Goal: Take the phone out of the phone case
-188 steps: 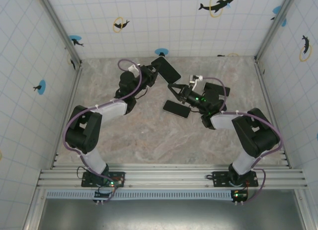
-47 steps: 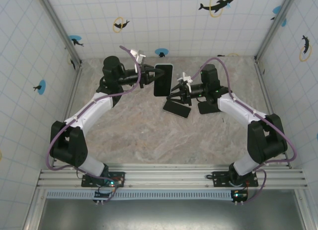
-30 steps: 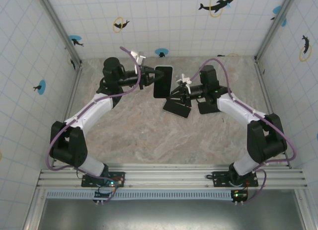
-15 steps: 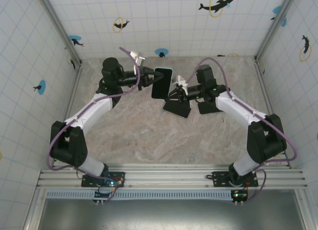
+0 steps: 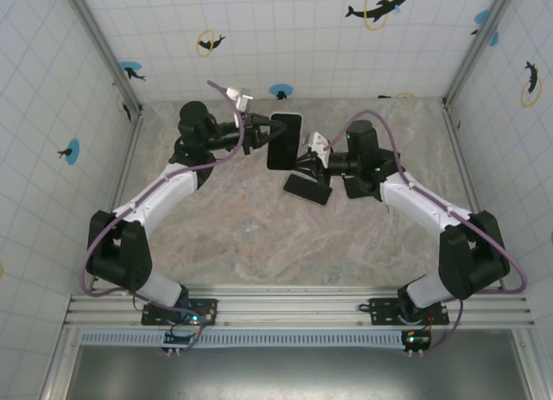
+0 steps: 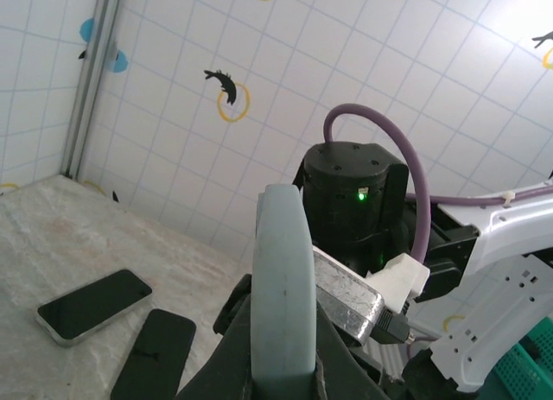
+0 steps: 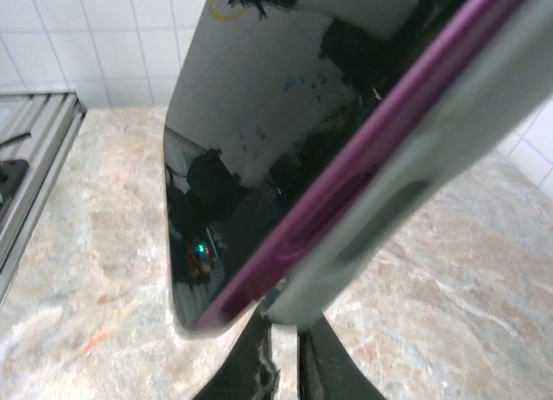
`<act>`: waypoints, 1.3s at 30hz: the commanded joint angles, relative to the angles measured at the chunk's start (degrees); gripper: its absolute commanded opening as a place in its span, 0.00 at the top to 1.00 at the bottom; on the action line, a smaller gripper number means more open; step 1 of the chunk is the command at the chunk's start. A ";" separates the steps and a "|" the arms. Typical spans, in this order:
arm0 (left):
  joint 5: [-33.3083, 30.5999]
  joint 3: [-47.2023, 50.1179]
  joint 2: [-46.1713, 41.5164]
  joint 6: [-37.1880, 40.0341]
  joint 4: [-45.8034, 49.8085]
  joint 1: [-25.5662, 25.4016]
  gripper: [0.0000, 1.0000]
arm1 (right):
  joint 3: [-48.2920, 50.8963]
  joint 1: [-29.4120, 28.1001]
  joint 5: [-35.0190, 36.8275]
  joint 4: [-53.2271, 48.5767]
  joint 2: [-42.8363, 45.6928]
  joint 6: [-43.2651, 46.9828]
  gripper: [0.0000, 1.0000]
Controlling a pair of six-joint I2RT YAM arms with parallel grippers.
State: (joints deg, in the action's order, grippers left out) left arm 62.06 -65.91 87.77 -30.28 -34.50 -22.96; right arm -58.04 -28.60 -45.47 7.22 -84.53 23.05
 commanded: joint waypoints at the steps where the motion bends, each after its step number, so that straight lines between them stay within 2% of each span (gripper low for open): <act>1: -1.06 0.75 -1.05 -1.87 -1.51 -0.98 1.00 | 2.27 0.25 -3.44 14.37 3.37 -8.36 0.85; 4: -4.43 1.92 -1.51 -2.75 -2.32 -1.03 1.00 | 4.83 0.46 -5.62 20.69 4.10 -14.67 0.78; 6: -4.32 2.54 -1.57 -3.56 -4.05 -1.03 1.00 | 5.47 0.68 -6.50 22.92 3.94 -17.70 0.75; 13: -4.12 3.32 -1.50 -7.34 -7.85 -1.01 1.00 | 6.38 1.74 -5.14 24.38 3.41 -20.35 0.72; 17: -7.12 2.02 -1.31 -10.99 -5.50 -1.04 1.00 | 7.78 3.17 -3.98 25.39 3.93 -23.52 0.68; 22: -12.74 4.15 -2.20 -19.70 -10.61 -0.98 1.00 | 10.74 4.80 -4.29 31.19 4.63 -31.48 0.65; 23: -14.39 4.44 -2.56 -20.85 -10.47 -2.95 1.00 | 11.27 5.02 -4.12 31.69 4.79 -32.72 0.63; 25: -17.48 5.13 -3.37 -22.85 -10.41 -3.06 1.00 | 12.42 5.53 -3.90 32.84 5.45 -35.25 0.62; 29: -23.26 4.32 -4.37 -26.54 -5.76 -3.07 1.00 | 17.42 7.91 -1.04 42.71 7.41 -47.72 0.59; 36: -30.28 6.20 -5.89 -32.22 -6.56 -3.71 1.00 | 22.35 8.79 4.42 53.73 7.19 -71.50 0.58; 39: -31.71 7.28 -5.78 -34.62 -8.33 -4.17 1.00 | 23.82 7.91 6.98 56.98 7.12 -77.63 0.58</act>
State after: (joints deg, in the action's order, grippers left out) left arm 33.89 -59.53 83.64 -60.38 -38.33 -26.39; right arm -35.62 -20.01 -42.02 56.12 -78.43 -43.20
